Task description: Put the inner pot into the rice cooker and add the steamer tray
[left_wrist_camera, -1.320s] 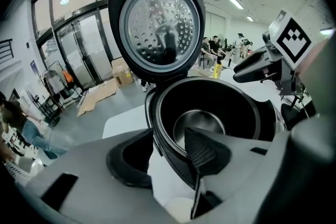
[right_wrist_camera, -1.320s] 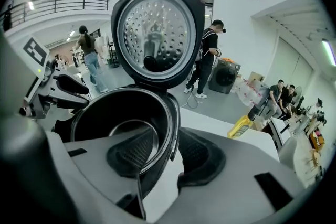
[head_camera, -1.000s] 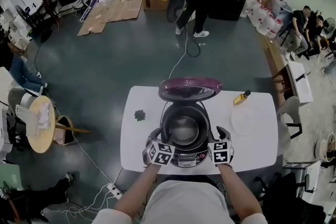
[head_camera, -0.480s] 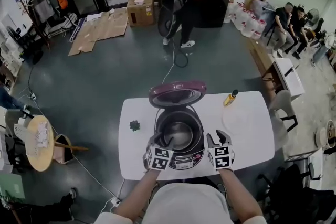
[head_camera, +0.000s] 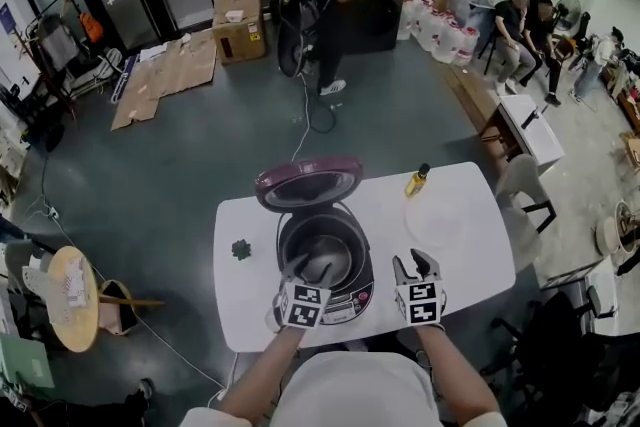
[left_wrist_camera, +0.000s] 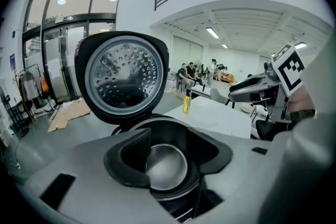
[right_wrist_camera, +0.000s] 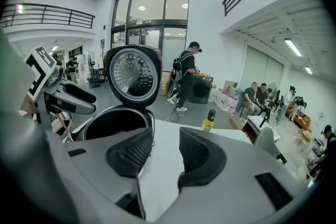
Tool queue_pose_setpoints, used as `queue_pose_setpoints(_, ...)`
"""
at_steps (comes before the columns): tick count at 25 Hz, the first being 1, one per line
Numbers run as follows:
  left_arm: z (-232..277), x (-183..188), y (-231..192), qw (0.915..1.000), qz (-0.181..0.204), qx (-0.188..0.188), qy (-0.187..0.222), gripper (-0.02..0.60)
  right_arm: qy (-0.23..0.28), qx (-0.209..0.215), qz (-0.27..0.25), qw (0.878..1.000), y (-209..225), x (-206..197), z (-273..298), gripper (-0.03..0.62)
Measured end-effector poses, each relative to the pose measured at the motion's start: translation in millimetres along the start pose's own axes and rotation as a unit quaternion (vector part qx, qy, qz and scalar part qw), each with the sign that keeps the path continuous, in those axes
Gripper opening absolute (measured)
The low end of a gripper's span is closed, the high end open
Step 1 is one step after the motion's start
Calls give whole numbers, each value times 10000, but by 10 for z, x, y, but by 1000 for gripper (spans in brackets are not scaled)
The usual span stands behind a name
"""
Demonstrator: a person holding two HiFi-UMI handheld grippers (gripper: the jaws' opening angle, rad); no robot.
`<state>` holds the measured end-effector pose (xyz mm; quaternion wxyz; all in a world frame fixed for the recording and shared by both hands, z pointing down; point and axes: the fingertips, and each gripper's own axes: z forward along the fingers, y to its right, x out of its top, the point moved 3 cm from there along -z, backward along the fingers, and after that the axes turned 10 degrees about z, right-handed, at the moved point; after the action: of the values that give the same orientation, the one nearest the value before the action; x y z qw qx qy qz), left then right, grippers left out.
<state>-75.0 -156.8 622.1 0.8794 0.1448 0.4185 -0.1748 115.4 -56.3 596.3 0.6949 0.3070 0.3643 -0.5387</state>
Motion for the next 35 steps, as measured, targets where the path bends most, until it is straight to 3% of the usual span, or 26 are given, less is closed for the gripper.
queue_pose_setpoints(10, 263, 440, 734, 9992, 56, -375, 81, 229, 49, 25, 141, 9999, 620, -65, -77, 173)
queue_pose_setpoints(22, 913, 1137, 1471, 9988, 50, -476, 67, 229, -102, 223, 132, 9996, 1573, -78, -71, 174)
queue_pose_setpoints(35, 1891, 1406, 2076, 9986, -107, -463, -221, 230, -426, 334, 251, 9982, 2611, -375, 234, 173)
